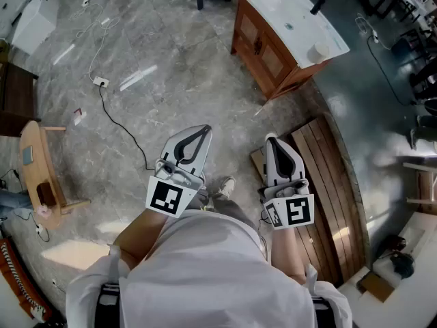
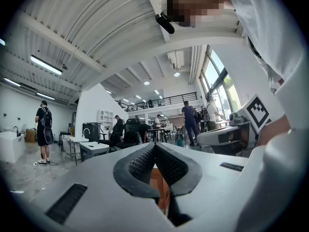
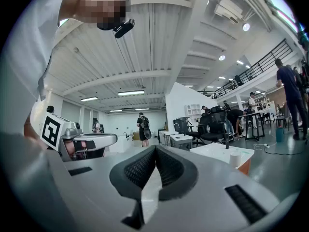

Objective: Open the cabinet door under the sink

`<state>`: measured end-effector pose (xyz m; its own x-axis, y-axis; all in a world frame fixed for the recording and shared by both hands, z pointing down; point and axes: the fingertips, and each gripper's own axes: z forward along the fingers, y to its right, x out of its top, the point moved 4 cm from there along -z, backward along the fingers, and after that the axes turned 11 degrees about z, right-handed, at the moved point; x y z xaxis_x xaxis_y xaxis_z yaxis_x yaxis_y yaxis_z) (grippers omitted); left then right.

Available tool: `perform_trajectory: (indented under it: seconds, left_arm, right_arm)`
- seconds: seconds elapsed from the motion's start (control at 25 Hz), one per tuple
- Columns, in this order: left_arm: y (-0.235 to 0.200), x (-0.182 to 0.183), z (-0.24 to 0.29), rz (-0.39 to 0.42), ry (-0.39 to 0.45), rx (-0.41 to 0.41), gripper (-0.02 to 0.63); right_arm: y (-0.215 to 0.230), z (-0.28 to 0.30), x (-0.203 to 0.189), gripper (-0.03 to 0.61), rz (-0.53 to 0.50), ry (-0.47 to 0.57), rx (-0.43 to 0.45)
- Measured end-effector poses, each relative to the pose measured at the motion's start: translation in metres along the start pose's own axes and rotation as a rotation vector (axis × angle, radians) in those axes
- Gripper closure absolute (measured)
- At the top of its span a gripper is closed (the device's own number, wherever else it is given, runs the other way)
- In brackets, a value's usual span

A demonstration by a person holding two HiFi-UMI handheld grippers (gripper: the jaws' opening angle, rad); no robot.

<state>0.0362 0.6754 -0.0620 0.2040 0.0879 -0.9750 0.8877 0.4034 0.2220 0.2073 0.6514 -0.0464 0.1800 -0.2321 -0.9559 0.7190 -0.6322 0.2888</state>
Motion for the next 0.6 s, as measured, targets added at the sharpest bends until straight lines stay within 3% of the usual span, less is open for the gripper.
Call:
perform_trajectory:
  seconds: [0.6]
  left_arm:
    - [-0.031, -0.008, 0.011, -0.002, 0.005, -0.003, 0.607]
  right_arm:
    - [0.003, 0.026, 0.005, 0.545, 0.018, 0.017, -0.013]
